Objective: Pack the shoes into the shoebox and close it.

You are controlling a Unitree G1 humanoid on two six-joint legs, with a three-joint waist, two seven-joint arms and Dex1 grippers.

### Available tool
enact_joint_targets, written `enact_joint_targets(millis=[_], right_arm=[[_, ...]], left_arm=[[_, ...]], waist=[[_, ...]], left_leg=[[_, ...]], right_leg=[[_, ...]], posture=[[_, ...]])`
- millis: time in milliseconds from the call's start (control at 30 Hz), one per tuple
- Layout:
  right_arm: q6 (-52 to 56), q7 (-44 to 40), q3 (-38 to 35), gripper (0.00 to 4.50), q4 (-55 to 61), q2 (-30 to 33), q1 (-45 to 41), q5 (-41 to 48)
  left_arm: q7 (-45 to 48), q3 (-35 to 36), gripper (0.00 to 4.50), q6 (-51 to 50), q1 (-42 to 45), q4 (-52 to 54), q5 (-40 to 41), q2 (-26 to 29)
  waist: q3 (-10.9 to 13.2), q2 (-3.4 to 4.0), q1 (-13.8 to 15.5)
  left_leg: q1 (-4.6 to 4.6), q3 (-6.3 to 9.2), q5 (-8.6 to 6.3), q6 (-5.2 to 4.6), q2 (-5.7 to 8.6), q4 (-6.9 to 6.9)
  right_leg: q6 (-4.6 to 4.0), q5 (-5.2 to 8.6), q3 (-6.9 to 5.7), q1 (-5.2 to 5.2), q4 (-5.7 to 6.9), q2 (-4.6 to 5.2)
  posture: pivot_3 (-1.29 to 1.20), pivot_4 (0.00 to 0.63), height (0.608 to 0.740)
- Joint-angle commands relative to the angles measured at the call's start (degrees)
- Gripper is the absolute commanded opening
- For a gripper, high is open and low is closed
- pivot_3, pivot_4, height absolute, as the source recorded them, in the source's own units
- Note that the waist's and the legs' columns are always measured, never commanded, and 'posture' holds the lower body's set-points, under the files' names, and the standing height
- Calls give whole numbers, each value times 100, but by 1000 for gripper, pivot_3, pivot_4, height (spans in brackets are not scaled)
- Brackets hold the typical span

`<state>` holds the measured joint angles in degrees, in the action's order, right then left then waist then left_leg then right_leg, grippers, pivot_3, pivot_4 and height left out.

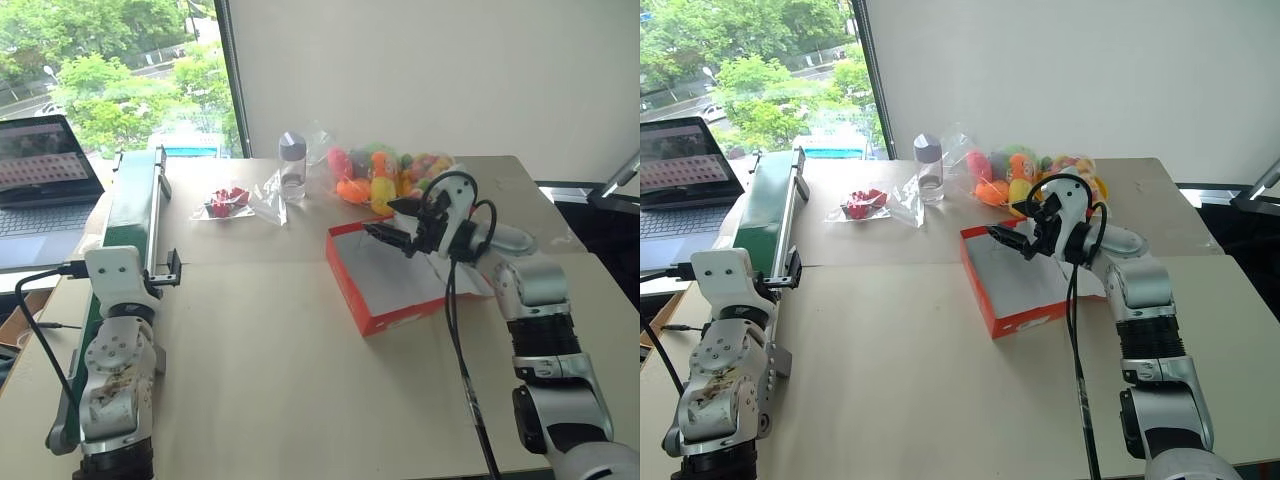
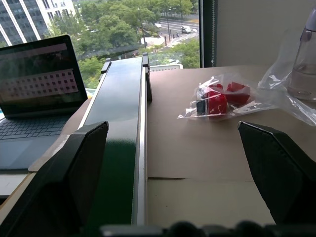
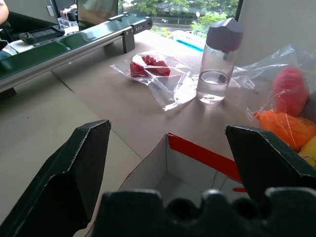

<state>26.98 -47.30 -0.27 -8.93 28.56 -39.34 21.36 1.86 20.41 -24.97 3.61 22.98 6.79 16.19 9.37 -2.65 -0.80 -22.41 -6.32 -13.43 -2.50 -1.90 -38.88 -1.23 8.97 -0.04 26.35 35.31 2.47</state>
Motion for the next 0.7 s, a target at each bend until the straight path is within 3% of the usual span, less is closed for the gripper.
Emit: enact_joint_targets(millis=[33, 433, 700], right_arm=[[-15, -39, -37, 4410, 228, 76, -30, -21], [-64, -259, 44, 4410, 255, 11, -101, 14], [150, -469, 165, 4410, 299, -360, -433, 270]], left_arm=[[-5, -4, 4500, 258, 52, 7, -38, 0], [-642, 388, 4500, 302, -41, -219, -363, -16], [-693, 476, 4500, 242, -93, -125, -144, -202]], waist=[[0, 0, 0], [0, 0, 2], [0, 0, 7]], left_leg=[[0, 0, 0, 0, 0, 0], [-11, -1, -8, -20, -4, 11], [-12, -1, -14, -9, -4, 11]], right_leg=[[0, 0, 0, 0, -1, 0], [6, -5, -6, 1, -32, 3], [6, -5, -10, 3, -31, 6]], posture=[[0, 150, 740], [0, 150, 740], [0, 150, 740]])
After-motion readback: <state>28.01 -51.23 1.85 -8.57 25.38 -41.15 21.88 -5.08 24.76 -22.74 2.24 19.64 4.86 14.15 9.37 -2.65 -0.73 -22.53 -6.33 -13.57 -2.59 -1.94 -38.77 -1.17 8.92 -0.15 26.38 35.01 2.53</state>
